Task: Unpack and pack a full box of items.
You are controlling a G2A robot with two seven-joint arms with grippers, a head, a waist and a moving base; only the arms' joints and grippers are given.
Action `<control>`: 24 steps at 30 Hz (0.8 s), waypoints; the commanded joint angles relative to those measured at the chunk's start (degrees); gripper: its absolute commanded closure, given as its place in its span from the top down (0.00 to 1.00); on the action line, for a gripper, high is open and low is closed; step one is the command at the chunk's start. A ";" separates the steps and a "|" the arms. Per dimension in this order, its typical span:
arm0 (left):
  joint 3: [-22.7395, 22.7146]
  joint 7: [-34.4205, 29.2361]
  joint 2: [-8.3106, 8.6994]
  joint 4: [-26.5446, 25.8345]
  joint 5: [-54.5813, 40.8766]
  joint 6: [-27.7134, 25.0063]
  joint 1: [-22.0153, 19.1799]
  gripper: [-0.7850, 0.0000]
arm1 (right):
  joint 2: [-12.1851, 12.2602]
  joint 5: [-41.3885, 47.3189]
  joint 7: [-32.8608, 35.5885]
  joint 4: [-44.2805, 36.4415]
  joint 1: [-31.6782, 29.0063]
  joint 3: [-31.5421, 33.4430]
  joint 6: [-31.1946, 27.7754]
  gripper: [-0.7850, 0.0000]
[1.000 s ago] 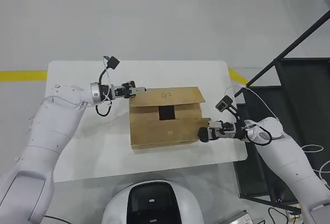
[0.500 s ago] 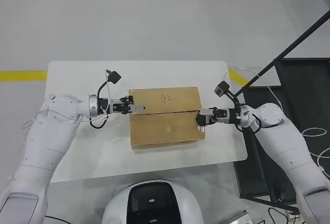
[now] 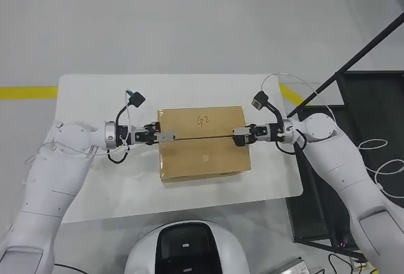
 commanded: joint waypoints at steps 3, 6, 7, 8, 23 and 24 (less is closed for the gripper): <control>-1.58 0.59 0.57 -2.04 -1.27 1.51 1.42 1.00 | -1.19 -0.20 -0.04 3.37 2.57 -1.92 0.19 1.00; -2.94 0.33 1.12 -3.98 -1.69 2.47 2.77 1.00 | -1.99 -1.02 -0.01 5.86 4.30 -3.19 0.29 1.00; -3.45 0.32 1.30 -4.53 -1.94 2.88 3.29 1.00 | -2.24 -1.41 -0.01 6.69 4.86 -3.59 0.49 1.00; -4.02 0.55 1.49 -5.04 -2.13 3.35 3.82 1.00 | -2.48 -1.81 0.01 7.45 5.39 -3.98 0.61 1.00; -11.59 3.58 3.59 -13.49 -6.28 6.99 12.92 1.00 | -4.06 -0.91 1.82 11.00 7.78 -5.22 0.15 1.00; -11.59 3.58 3.59 -13.49 -6.28 6.99 12.92 1.00 | -4.06 -0.91 1.82 11.00 7.78 -5.22 0.15 1.00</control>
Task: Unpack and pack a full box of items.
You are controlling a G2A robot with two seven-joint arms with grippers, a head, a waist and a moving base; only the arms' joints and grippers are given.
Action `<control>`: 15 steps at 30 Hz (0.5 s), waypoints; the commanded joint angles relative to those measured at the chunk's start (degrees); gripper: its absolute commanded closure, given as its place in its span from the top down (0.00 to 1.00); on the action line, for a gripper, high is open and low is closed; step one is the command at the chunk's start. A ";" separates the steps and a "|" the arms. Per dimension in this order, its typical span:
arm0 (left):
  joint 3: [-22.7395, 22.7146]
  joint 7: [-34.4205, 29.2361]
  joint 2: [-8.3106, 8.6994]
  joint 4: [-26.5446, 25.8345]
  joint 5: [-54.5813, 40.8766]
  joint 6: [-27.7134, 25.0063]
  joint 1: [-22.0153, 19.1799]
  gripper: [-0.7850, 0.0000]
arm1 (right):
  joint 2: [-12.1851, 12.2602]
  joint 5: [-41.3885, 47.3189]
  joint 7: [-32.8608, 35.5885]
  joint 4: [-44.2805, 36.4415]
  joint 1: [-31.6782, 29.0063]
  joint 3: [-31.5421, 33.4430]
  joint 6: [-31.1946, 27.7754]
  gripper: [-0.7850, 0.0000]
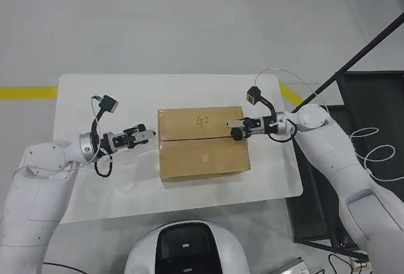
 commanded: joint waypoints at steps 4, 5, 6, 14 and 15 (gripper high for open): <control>0.03 0.00 -0.01 0.05 0.04 -0.01 -0.04 1.00 | 0.00 -0.01 -0.01 0.00 0.00 0.00 0.00 1.00; 0.03 0.00 -0.01 0.05 0.04 -0.01 -0.04 1.00 | 0.00 -0.01 -0.01 0.00 0.00 0.00 0.00 1.00; 0.03 0.00 -0.01 0.05 0.04 -0.01 -0.04 1.00 | 0.00 -0.01 -0.01 0.00 0.00 0.00 0.00 1.00; -0.16 1.89 -0.09 -0.38 -0.62 0.05 0.21 1.00 | 0.00 -0.01 -0.01 0.00 0.00 0.00 0.00 1.00; -0.01 3.93 -0.20 -1.34 -0.99 -0.29 0.95 1.00 | 0.00 -0.01 -0.01 0.00 0.00 0.00 0.00 1.00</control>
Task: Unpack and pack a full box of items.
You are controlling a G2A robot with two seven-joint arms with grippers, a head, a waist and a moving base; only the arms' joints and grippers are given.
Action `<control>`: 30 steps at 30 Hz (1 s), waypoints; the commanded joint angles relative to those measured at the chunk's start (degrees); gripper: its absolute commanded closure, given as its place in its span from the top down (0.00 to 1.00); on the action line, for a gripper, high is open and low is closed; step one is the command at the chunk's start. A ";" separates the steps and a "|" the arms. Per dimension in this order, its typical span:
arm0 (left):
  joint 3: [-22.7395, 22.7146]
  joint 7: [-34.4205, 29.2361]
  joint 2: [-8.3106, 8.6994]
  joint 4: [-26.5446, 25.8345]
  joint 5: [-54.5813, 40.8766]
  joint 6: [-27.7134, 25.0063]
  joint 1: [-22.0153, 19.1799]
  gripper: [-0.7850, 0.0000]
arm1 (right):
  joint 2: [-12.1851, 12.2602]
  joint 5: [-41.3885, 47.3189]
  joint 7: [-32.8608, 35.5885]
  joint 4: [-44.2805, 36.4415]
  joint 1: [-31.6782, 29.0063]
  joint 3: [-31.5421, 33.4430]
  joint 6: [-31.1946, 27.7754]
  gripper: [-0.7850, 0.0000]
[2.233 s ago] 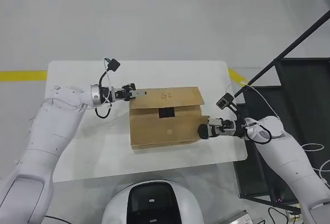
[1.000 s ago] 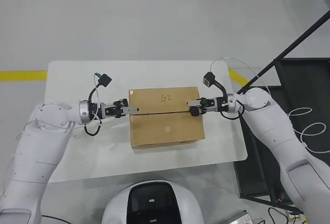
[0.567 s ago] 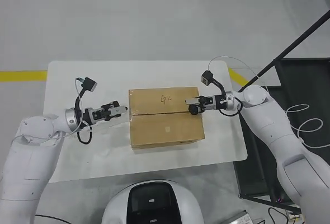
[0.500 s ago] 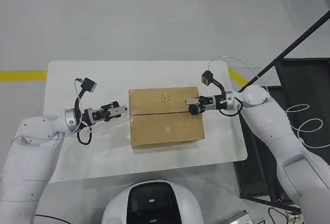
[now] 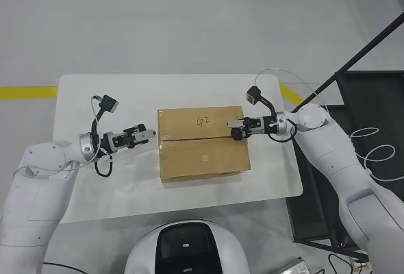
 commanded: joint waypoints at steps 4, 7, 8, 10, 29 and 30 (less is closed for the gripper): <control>0.63 8.84 -0.43 -1.37 -4.48 0.00 4.37 1.00 | 0.00 0.00 0.00 0.00 0.00 0.00 0.00 1.00; 0.20 14.25 -0.67 -1.66 -8.34 0.03 8.09 1.00 | 0.00 0.00 0.00 0.00 0.00 0.00 0.00 1.00; -0.22 15.65 -0.69 -2.09 -9.89 0.09 9.50 1.00 | 0.00 0.00 0.00 0.00 0.00 0.00 0.00 1.00; -1.77 18.96 -0.56 -3.06 -9.99 -0.42 11.99 1.00 | 0.00 0.00 0.00 0.00 0.00 0.00 0.00 1.00; -3.99 26.67 -0.87 -3.92 -16.82 -2.28 19.48 1.00 | 0.00 0.00 0.00 0.00 0.00 0.00 0.00 1.00; -3.99 26.67 -0.87 -3.92 -16.82 -2.28 19.48 1.00 | 0.00 0.00 0.00 0.00 0.00 0.00 0.00 1.00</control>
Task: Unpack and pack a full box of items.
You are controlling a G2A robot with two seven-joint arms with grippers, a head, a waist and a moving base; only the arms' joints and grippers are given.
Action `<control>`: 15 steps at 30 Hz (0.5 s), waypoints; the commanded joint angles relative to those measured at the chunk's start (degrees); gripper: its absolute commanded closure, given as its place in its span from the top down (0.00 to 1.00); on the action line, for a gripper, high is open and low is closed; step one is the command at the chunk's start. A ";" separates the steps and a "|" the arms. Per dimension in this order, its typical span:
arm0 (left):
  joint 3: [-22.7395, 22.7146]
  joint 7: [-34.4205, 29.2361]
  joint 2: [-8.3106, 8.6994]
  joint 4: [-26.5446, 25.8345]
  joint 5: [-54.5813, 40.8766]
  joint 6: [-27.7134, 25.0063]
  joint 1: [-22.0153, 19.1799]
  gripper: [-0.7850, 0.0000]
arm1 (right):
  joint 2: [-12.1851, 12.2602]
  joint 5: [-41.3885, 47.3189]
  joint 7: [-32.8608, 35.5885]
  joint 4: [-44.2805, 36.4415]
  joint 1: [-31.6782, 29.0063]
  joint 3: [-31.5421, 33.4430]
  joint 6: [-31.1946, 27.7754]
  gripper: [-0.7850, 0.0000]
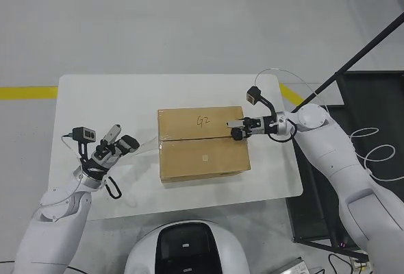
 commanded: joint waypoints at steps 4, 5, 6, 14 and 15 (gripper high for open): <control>-0.01 0.53 -0.05 -0.07 -0.61 0.23 0.04 1.00 | 0.00 0.00 0.00 0.00 0.00 0.00 0.00 1.00; 0.25 1.99 -0.26 -0.75 -3.12 1.41 0.23 1.00 | 0.00 0.00 0.00 0.00 0.00 0.00 0.00 1.00; 0.48 3.06 -0.40 -1.36 -4.83 2.82 0.49 1.00 | 0.00 0.00 0.00 0.00 0.00 0.00 0.00 1.00; 4.09 15.00 -1.72 -2.37 -2.15 -1.06 5.42 1.00 | 0.00 0.00 0.00 0.00 0.00 0.00 0.00 1.00; 4.50 16.74 -1.88 -1.69 -0.63 -1.80 5.74 1.00 | 0.00 0.00 0.00 0.00 0.00 0.00 0.00 1.00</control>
